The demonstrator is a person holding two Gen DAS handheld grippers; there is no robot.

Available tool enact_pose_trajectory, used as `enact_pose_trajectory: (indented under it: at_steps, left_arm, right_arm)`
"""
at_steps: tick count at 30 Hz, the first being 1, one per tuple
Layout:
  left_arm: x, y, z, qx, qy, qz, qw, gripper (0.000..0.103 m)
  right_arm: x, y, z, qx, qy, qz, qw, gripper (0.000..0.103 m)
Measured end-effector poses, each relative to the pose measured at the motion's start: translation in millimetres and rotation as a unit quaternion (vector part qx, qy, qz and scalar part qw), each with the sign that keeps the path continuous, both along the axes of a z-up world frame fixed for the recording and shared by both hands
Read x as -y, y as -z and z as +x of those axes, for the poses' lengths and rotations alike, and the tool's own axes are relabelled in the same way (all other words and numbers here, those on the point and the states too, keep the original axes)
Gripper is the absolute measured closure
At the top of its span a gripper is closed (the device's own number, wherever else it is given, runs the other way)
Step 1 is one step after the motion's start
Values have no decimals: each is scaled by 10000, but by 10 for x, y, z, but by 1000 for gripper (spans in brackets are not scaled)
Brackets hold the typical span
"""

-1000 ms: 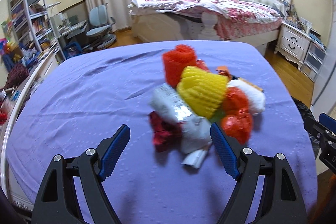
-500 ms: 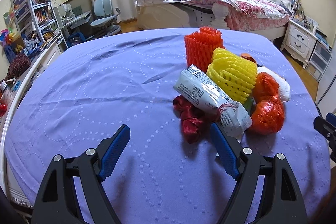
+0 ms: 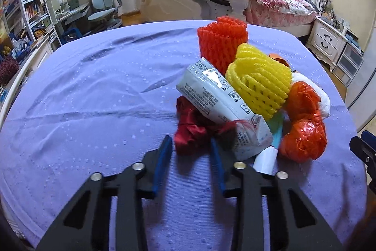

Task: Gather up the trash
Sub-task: 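Return both tools to the table and grasp the dark red ribbon with left tool, then grasp the red-orange mesh bag with the right tool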

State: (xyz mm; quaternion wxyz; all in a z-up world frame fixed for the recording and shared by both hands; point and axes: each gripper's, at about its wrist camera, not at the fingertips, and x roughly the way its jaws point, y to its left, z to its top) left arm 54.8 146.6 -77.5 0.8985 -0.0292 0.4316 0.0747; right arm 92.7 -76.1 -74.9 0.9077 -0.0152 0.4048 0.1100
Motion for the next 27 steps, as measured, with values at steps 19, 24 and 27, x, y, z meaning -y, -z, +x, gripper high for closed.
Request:
enact_pose_trajectory:
  at_steps: [19, 24, 27]
  left_arm:
    - [-312, -44, -357, 141, -218, -181, 9995, 85]
    - [-375, -70, -355, 288, -356, -233, 9987, 85]
    - [-397, -53, -356, 270, -430, -172, 9986, 85]
  right_arm:
    - [-146, 54, -29, -43, -138, -147, 9998, 42]
    - [-155, 69, -37, -53, -138, -181, 9997, 42]
    - [-153, 72, -37, -52, -138, -164, 9998, 42]
